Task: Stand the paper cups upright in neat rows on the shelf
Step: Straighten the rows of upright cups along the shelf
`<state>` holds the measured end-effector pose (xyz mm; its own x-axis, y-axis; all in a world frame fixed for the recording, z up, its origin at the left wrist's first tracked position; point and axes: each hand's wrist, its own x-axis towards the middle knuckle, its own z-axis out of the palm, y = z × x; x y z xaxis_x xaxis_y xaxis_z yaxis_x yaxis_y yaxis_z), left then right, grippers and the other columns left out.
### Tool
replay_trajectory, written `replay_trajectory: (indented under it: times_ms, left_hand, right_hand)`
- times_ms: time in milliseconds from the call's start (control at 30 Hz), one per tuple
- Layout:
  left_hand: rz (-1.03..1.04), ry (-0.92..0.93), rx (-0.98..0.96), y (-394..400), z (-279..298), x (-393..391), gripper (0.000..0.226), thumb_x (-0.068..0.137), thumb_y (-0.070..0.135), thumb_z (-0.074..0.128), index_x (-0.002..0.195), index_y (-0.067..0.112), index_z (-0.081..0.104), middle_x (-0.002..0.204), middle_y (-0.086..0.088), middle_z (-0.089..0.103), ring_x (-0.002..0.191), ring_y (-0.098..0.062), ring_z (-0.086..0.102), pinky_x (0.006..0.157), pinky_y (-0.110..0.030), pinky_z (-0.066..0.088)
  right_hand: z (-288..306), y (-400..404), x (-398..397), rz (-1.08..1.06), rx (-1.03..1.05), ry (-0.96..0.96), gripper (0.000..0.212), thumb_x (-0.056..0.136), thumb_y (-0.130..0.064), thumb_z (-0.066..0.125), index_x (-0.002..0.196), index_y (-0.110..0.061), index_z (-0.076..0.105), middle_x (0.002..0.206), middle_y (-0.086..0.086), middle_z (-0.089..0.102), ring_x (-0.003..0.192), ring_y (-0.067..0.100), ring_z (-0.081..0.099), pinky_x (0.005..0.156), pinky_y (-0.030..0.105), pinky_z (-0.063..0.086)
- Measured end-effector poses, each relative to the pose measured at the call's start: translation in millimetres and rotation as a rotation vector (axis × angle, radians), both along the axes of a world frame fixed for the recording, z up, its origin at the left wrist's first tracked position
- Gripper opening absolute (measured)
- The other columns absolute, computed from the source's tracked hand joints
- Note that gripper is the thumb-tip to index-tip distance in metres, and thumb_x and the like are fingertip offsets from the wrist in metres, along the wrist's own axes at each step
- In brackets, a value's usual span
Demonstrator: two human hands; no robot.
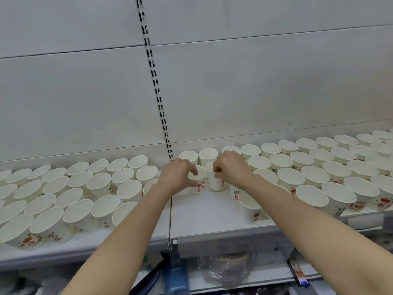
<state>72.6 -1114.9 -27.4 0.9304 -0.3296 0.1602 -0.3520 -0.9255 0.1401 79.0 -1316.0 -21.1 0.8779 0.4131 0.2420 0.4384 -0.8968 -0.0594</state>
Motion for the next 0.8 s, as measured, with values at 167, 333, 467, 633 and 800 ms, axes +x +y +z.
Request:
replay_trajectory:
  times_ms: [167, 333, 467, 633, 800]
  left_hand:
    - [0.063, -0.071, 0.008, -4, -4, -3, 0.014, 0.081, 0.03, 0.068, 0.095, 0.029, 0.073, 0.094, 0.005, 0.066, 0.1, -0.017, 0.056, 0.068, -0.027, 0.039]
    - [0.079, -0.083, -0.063, -10, -8, -9, 0.027, 0.073, 0.044, 0.073, 0.096, 0.031, 0.072, 0.095, 0.005, 0.065, 0.101, -0.015, 0.051, 0.066, -0.028, 0.035]
    - [0.119, -0.125, -0.085, -18, -10, -8, 0.016, 0.079, 0.04, 0.07, 0.091, 0.03, 0.073, 0.092, 0.006, 0.068, 0.1, -0.017, 0.055, 0.066, -0.027, 0.035]
    - [0.202, -0.138, -0.081, -13, -14, -3, 0.01, 0.082, 0.035, 0.069, 0.088, 0.029, 0.072, 0.095, 0.008, 0.069, 0.1, -0.016, 0.056, 0.066, -0.027, 0.035]
    - [0.226, -0.143, -0.088, -15, -18, 1, 0.007, 0.083, 0.035, 0.068, 0.088, 0.031, 0.071, 0.096, 0.006, 0.068, 0.1, -0.016, 0.055, 0.065, -0.028, 0.033]
  right_hand:
    - [7, -23, -4, 0.051, 0.262, 0.099, 0.018, 0.076, -0.03, 0.074, 0.094, -0.028, 0.069, 0.092, -0.013, 0.066, 0.095, 0.009, 0.048, 0.073, 0.028, 0.041]
    - [11, -33, -2, 0.058, 0.168, 0.196, 0.026, 0.069, -0.028, 0.077, 0.092, -0.036, 0.069, 0.088, -0.014, 0.054, 0.096, 0.01, 0.044, 0.079, 0.029, 0.041]
    - [1, -13, -4, 0.11, 0.013, 0.148, 0.019, 0.071, -0.022, 0.069, 0.088, -0.031, 0.071, 0.088, -0.008, 0.056, 0.09, 0.012, 0.044, 0.075, 0.028, 0.032]
    - [-6, -4, 4, 0.024, 0.045, 0.045, 0.014, 0.07, -0.014, 0.063, 0.073, -0.027, 0.069, 0.077, -0.003, 0.065, 0.083, 0.019, 0.054, 0.069, 0.029, 0.028]
    - [-11, 1, 12, -0.007, 0.0, -0.012, 0.013, 0.073, -0.012, 0.06, 0.075, -0.023, 0.067, 0.077, 0.0, 0.066, 0.084, 0.023, 0.054, 0.073, 0.033, 0.032]
